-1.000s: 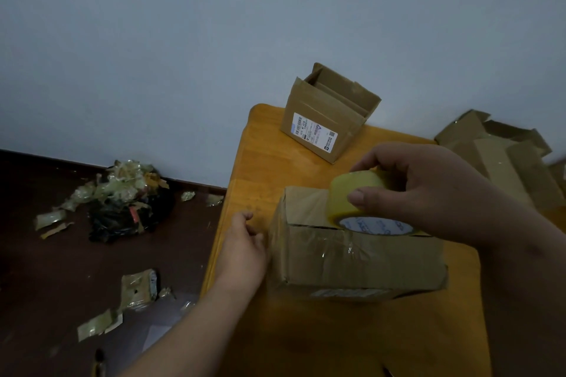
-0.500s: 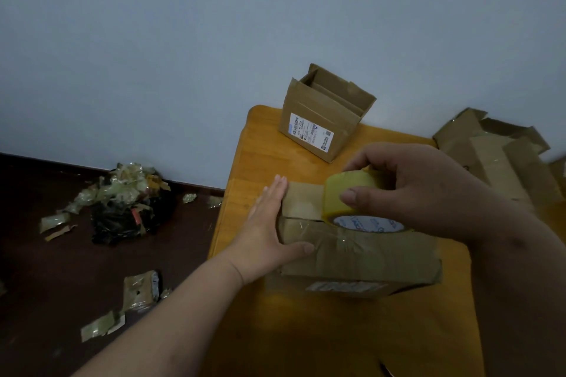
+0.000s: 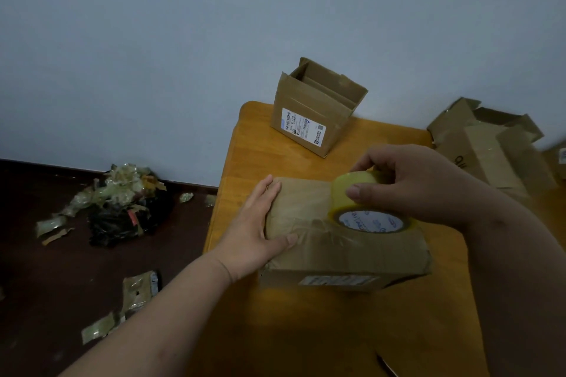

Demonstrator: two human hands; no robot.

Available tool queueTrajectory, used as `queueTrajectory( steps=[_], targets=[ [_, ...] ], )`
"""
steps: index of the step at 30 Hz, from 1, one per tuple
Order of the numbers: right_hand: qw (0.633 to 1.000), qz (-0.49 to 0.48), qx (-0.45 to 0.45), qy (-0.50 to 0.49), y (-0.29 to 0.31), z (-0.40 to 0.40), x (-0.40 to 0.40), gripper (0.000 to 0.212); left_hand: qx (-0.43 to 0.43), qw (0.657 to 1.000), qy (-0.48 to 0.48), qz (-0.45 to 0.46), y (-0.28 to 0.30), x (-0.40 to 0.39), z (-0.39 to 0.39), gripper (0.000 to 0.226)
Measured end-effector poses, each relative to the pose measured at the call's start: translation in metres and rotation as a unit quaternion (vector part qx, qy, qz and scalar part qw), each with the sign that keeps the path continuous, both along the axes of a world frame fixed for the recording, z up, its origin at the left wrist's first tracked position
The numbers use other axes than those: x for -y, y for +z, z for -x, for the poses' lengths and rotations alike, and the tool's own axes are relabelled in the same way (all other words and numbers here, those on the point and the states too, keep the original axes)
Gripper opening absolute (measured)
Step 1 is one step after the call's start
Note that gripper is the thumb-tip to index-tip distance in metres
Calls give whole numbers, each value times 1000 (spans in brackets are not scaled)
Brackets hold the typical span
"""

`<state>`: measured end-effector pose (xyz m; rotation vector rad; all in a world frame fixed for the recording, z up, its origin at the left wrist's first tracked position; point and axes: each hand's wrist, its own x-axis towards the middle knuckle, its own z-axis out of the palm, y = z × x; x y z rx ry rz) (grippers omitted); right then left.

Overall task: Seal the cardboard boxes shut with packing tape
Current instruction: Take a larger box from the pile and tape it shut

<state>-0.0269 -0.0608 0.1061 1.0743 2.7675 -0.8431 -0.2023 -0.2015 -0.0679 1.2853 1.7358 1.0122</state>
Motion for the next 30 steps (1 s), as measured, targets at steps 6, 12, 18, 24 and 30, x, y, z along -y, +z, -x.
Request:
queueTrajectory(
  steps=[6, 12, 18, 24, 30],
  targets=[
    [998, 47, 50, -3, -9, -6, -9, 17, -29, 1000, -9, 3, -1, 2, 3, 98],
    [992, 116, 52, -15, -16, -18, -17, 26, -47, 999, -16, 17, 1, 2, 3, 99],
    [998, 48, 37, 9, -20, -28, -24, 32, -48, 998, -17, 32, 3, 1, 4, 99],
    [995, -81, 61, -9, -15, -53, -43, 44, -52, 997, -14, 47, 8, 0, 5, 105],
    [992, 87, -27, -90, -13, -95, -59, 66, -67, 996, -8, 50, 9, 0, 3, 106]
  ],
)
